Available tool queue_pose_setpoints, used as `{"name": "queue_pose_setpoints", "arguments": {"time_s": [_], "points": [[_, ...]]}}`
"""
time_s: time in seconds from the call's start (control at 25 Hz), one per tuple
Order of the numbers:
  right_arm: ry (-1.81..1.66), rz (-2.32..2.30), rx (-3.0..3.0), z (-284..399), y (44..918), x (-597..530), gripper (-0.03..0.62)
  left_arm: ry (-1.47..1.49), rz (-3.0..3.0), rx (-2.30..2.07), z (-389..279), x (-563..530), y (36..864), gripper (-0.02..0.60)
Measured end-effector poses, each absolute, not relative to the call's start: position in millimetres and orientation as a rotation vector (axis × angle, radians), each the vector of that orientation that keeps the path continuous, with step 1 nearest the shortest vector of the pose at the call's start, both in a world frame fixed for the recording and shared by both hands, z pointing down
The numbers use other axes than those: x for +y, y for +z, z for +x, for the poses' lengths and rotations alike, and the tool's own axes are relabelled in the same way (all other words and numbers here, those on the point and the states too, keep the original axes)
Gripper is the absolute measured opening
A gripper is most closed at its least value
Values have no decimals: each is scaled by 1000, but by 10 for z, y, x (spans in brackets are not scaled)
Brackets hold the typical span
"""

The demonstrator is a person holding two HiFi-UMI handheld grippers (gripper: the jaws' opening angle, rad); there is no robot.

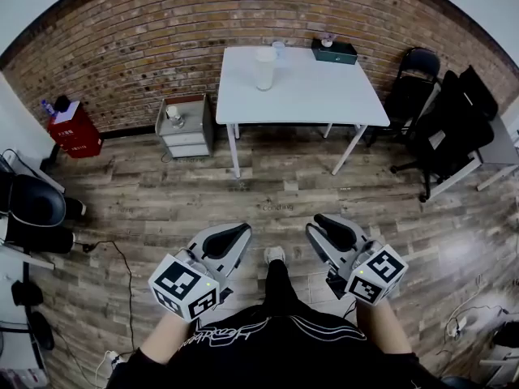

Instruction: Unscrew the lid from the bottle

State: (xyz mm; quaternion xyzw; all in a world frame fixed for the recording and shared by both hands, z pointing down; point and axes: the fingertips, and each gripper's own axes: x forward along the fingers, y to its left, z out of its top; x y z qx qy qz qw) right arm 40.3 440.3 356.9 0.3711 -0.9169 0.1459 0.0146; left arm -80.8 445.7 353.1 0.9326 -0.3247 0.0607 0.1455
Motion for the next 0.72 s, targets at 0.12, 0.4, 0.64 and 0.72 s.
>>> {"name": "queue_pose_setpoints", "arguments": {"time_s": [0.12, 0.4, 0.64, 0.72], "points": [[462, 1212, -2824, 553, 3611, 4174, 135, 168, 2654, -979, -844, 4248, 3586, 32], [467, 1303, -2806, 853, 3600, 3457, 274, 153, 2614, -1011, -807, 3611, 3624, 139], [441, 1349, -2807, 1079, 3545, 2713, 350, 135, 2604, -1069, -668, 2812, 3613, 304], [441, 1351, -2805, 1153, 3554, 2491, 368, 139, 2611, -1059, -574, 2561, 3624, 319]]}}
